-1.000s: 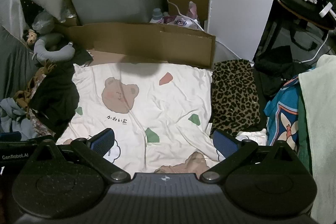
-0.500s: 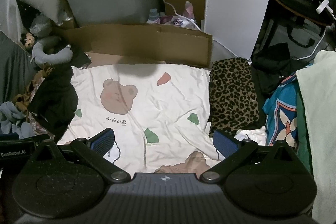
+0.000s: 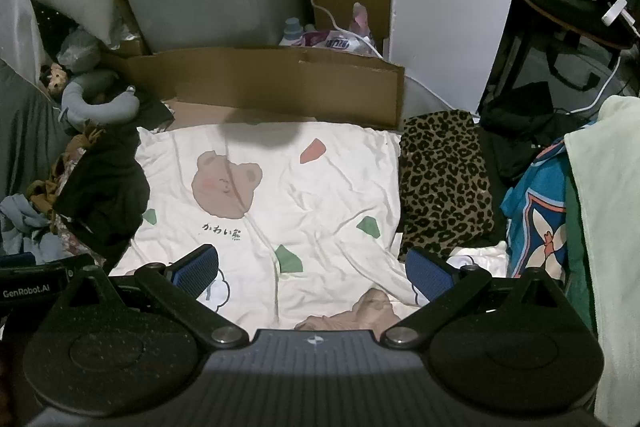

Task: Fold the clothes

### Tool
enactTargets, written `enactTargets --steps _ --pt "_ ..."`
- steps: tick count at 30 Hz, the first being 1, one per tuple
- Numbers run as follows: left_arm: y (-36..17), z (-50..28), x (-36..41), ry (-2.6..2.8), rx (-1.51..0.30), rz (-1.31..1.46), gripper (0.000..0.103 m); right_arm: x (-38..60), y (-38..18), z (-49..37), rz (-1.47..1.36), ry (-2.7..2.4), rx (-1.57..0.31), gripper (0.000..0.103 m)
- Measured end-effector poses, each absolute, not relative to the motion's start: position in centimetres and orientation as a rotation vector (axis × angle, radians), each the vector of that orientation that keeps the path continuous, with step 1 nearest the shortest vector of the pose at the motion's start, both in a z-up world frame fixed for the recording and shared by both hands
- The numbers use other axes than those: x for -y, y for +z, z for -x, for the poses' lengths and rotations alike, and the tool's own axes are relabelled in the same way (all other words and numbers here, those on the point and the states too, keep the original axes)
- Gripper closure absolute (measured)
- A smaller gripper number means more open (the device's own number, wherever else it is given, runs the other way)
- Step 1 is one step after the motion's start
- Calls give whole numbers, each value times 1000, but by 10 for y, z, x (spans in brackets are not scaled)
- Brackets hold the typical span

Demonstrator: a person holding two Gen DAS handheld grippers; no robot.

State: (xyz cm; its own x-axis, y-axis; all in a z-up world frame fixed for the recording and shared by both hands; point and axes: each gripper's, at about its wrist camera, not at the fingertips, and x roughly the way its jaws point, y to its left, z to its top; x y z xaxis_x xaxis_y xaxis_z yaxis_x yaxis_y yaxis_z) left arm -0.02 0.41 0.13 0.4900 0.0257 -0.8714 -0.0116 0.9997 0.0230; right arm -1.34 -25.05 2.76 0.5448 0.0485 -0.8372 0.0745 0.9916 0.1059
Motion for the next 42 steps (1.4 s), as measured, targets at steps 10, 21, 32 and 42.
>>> enactTargets --steps 10,21,32,42 --pt "4 1 -1 18 -1044 -37 5 250 27 14 -128 -8 -993 0" --pt "4 -3 -8 16 -1052 -19 5 253 25 15 -145 -4 -985 0" --pt "4 -5 -10 17 -1057 9 5 252 25 18 -150 -18 -976 0" --pt "5 -10 -9 -15 -1085 12 5 253 28 17 -133 -41 -982 0"
